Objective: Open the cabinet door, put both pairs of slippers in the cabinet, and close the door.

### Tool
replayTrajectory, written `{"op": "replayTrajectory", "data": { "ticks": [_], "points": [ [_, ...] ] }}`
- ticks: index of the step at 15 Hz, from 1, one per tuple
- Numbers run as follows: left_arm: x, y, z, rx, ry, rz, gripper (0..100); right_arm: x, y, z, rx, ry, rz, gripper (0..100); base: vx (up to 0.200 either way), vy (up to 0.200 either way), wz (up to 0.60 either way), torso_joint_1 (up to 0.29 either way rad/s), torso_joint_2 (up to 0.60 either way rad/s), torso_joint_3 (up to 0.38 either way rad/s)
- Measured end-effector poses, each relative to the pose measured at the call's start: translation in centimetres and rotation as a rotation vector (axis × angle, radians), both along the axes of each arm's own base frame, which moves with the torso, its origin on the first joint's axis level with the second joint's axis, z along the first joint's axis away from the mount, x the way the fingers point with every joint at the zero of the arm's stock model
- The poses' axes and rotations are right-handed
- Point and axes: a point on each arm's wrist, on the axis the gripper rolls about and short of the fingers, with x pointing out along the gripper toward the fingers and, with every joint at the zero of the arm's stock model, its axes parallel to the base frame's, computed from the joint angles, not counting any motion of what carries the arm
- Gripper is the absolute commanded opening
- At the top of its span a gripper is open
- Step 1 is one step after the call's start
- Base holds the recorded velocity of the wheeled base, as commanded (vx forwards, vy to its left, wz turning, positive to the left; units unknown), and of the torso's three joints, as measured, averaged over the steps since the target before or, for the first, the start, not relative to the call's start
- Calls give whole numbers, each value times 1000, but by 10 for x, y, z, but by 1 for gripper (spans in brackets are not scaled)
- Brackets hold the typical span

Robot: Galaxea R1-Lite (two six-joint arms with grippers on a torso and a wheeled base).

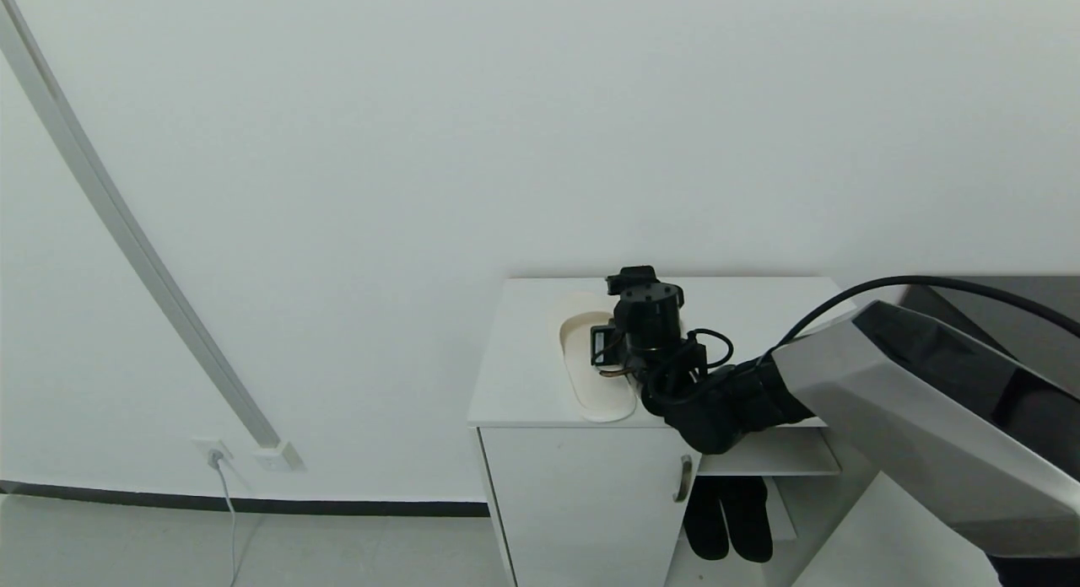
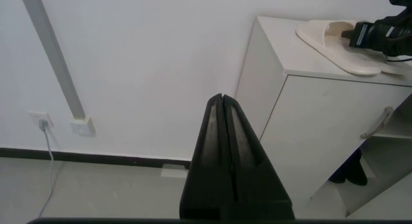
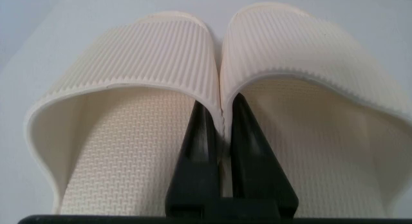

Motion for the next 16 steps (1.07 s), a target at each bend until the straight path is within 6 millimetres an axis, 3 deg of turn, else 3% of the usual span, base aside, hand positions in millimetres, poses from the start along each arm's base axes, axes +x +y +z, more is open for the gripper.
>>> {"op": "replayTrajectory", "data": {
  "ticks": [5, 8, 12, 16],
  "points": [
    [0, 0, 0, 0, 0, 0, 0, -3, -1, 1, 0, 3, 7, 0, 0, 0, 0, 0, 0, 0],
    [0, 0, 0, 0, 0, 0, 0, -21, -14, 12, 2, 13, 59, 0, 0, 0, 0, 0, 0, 0],
    [0, 0, 0, 0, 0, 0, 0, -71, -45, 34, -24, -1, 169, 0, 0, 0, 0, 0, 0, 0],
    [0, 0, 0, 1, 0, 1, 0, -140, -81, 51, -28, 5, 330, 0, 0, 0, 0, 0, 0, 0]
  ]
}}
